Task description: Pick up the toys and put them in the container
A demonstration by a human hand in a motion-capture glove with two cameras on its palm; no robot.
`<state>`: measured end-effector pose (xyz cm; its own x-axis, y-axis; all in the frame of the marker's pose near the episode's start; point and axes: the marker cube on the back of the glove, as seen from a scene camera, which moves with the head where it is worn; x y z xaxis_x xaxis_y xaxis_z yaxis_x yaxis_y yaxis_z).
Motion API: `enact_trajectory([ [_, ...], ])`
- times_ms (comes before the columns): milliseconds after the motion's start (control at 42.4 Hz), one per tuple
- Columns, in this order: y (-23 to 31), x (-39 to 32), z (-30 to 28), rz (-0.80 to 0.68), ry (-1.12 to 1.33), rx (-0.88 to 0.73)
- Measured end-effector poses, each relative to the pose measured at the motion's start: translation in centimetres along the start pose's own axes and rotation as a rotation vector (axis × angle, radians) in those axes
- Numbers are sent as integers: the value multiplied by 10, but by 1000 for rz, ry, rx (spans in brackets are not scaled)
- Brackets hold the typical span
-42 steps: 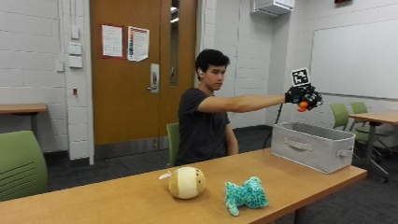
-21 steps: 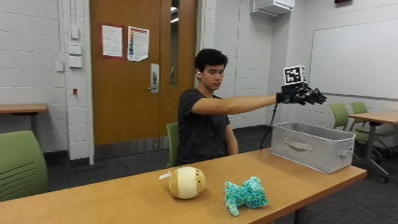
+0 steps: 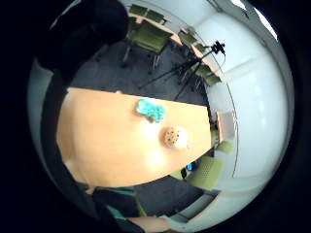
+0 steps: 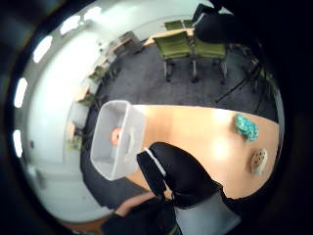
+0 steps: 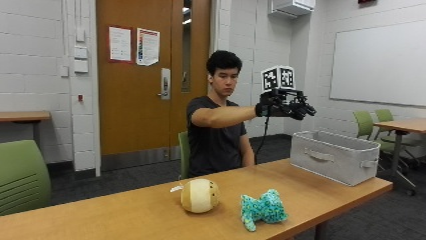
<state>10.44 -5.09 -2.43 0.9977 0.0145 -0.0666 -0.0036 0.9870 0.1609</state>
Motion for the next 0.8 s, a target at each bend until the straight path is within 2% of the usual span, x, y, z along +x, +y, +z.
enact_trajectory([
  [141,-4,74,29,115,-2,-26],
  [354,-12,138,96,184,-23,-104],
  [542,-5,177,183,267,-56,-237],
  [802,3,196,275,281,-71,-394],
])
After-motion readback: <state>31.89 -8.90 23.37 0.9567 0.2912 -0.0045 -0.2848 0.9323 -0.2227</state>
